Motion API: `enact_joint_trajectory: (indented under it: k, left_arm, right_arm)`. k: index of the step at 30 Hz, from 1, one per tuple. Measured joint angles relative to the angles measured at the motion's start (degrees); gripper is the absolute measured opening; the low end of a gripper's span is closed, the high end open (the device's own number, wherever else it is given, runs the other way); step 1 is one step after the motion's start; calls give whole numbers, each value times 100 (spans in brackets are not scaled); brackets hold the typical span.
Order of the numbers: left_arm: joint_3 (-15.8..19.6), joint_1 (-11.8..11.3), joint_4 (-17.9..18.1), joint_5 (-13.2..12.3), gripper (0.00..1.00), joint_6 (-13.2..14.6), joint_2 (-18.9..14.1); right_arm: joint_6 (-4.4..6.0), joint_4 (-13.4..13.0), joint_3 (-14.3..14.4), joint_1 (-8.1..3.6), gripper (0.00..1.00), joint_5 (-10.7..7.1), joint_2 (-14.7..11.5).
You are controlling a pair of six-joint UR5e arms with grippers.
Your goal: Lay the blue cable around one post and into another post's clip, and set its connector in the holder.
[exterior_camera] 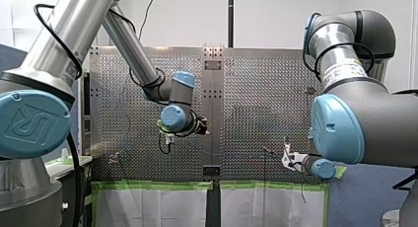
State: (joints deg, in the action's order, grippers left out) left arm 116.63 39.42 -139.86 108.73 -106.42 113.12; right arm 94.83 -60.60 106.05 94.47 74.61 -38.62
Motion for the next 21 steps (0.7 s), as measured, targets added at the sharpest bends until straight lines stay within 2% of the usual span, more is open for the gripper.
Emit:
enact_joint_trajectory:
  k: [5, 11, 21]
  left_arm:
    - [-301, 308, 276, 48, 100, -114, 307]
    - [-625, 679, 309, 70, 100, -164, 679]
    - [-722, 1296, 731, 185, 100, -262, 1181]
  right_arm:
    - [-16, 4, -2, 6, 1, -1, 0]
    - [-29, 90, -1, 37, 1, 7, -1]
    - [-160, 71, 0, 26, 1, 27, -1]
